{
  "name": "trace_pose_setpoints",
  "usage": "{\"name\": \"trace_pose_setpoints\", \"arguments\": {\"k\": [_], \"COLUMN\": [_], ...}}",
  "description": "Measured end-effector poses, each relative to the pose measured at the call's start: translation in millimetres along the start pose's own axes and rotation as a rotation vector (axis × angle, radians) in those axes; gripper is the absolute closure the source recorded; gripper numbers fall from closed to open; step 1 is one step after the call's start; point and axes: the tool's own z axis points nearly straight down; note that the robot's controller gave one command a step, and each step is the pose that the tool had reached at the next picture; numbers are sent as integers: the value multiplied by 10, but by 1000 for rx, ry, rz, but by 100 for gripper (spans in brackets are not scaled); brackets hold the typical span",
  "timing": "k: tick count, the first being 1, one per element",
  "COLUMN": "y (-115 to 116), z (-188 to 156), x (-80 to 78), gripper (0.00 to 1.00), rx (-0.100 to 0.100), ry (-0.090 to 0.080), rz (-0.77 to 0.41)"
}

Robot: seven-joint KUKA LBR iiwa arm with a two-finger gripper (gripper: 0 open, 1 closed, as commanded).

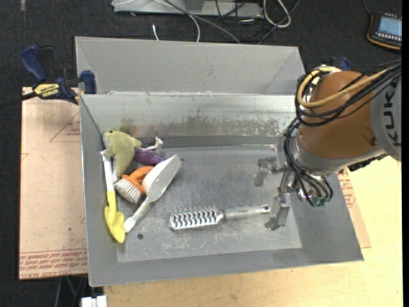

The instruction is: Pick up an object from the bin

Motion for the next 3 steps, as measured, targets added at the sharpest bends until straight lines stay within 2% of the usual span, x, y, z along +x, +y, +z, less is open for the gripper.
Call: {"name": "trace_pose_setpoints", "arguments": {"k": [1, 2, 3], "y": [3, 624, 1119], "z": [-46, 1005, 813], "x": [-15, 94, 97], "gripper": [0, 0, 0], "rx": [1, 1, 0], "ry": [-8, -9, -14], "rz": [-2, -265, -82]}}
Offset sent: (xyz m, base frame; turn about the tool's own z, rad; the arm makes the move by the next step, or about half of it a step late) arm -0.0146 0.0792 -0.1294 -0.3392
